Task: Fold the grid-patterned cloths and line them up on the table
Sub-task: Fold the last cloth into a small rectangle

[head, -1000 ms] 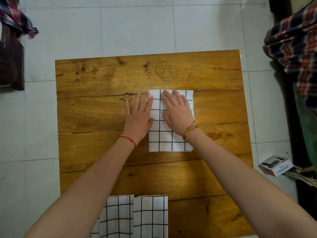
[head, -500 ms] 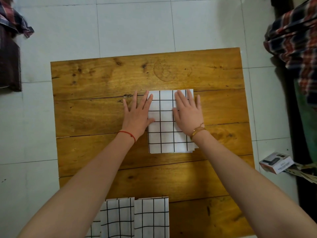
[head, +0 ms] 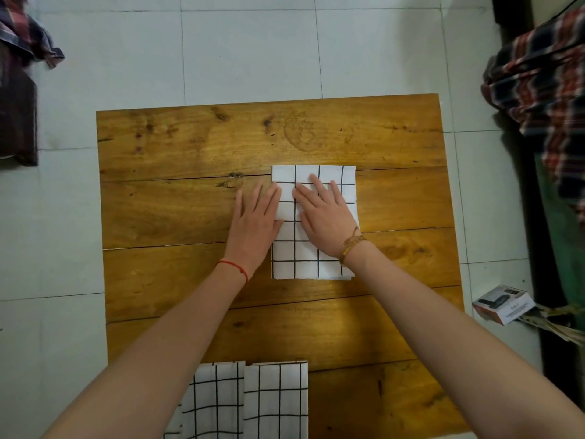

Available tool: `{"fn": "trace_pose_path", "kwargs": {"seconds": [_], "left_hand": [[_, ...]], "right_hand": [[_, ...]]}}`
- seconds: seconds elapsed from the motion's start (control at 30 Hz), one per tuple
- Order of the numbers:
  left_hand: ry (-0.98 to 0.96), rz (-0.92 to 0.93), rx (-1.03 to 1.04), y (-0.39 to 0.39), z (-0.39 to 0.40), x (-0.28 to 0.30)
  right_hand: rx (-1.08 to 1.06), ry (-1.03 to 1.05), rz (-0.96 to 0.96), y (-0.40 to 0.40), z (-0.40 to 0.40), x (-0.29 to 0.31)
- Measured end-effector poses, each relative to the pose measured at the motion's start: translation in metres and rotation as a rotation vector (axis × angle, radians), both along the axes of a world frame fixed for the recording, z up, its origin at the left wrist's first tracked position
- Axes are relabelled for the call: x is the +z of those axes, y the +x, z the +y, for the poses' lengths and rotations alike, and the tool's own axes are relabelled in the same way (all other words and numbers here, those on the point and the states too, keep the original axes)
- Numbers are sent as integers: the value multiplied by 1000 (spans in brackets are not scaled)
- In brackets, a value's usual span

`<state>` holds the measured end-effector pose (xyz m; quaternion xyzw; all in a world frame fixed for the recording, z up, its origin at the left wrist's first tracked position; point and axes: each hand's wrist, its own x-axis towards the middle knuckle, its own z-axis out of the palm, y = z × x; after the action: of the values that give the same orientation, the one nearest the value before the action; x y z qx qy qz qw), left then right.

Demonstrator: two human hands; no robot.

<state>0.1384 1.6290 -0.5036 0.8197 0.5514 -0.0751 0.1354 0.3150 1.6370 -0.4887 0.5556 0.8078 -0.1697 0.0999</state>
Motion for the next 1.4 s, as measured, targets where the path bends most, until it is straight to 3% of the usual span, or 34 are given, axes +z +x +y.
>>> {"fn": "trace_pose_path", "kwargs": {"seconds": [0.6,0.7,0.8,0.9,1.03,1.2,1.4], "left_hand": [[-95,58,-325,-57,-113,8],[-73,-27,-322,-56,-113,12],[-93,-223,-85,-44,-101,18],[-120,-365,275,-27,-73,20],[-141,-539,664,-1,-38,24],[-285,-571,927,21,-19,23],[-367,-631,1019,24,-12,23]], "right_hand": [[-69,-139,-83,-14,-5,5],[-99,-127,30,-10,-5,4],[-286,45,272,2,-9,6],[-665,209,327,25,-17,10],[-1155,14,320,48,-20,15],[-1302,-162,408,49,-13,19],[-1409,-340,548,45,-7,18]]}}
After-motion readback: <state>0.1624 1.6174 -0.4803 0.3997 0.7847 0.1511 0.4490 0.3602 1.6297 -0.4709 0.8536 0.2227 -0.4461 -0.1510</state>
